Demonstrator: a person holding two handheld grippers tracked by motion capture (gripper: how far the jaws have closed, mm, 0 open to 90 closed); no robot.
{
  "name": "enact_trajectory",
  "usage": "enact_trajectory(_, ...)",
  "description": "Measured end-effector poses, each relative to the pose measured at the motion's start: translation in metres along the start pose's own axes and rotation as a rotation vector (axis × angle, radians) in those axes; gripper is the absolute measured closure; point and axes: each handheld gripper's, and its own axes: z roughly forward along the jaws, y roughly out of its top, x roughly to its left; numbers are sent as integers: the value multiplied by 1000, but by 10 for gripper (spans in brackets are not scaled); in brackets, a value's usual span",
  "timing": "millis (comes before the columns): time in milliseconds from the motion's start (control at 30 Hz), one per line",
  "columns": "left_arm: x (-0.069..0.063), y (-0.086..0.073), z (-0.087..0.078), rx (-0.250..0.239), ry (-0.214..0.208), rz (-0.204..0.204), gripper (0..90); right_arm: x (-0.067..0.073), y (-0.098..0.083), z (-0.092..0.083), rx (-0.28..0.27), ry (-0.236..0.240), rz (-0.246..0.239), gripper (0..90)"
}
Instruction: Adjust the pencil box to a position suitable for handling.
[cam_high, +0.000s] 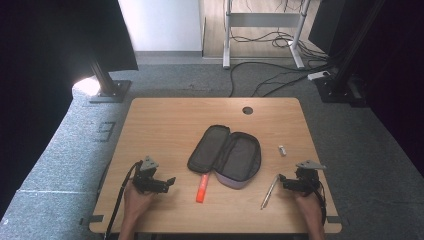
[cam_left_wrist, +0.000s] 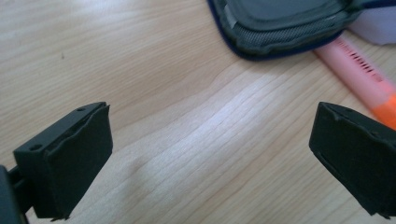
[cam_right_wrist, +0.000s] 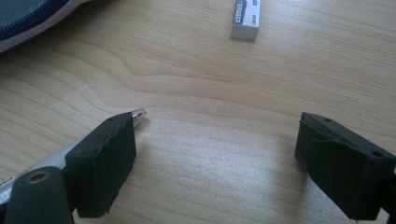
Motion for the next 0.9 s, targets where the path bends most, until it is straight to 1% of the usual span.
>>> enact_trajectory(100,2,-2,2,3,4,-5,0,0,0,0,0,0,0,120)
enact_trajectory(233,4,-7,8,23,21,-6,0,0,0,0,0,0,0,120)
enact_trajectory(333,5,-10,13,48,39,6,0,0,0,0,0,0,0,120)
enact_trajectory(367,5,-10,13,48,39,6,0,0,0,0,0,0,0,120)
enact_trajectory(400,5,-11,15,58,44,9,0,0,0,0,0,0,0,120)
enact_trajectory(433,5,-11,19,85,46,12,0,0,0,0,0,2,-2,120)
enact_trajectory(467,5,-11,19,85,46,12,0,0,0,0,0,2,-2,120)
enact_trajectory(500,4,-11,19,82,52,21,0,0,0,0,-1,4,-2,120)
enact_trajectory(567,4,-11,19,83,52,21,0,0,0,0,-1,4,-3,120)
enact_trajectory(633,5,-11,19,85,44,7,0,0,0,0,-1,6,-4,120)
enact_trajectory(900,5,-11,19,86,43,7,0,0,0,0,-1,10,-6,120)
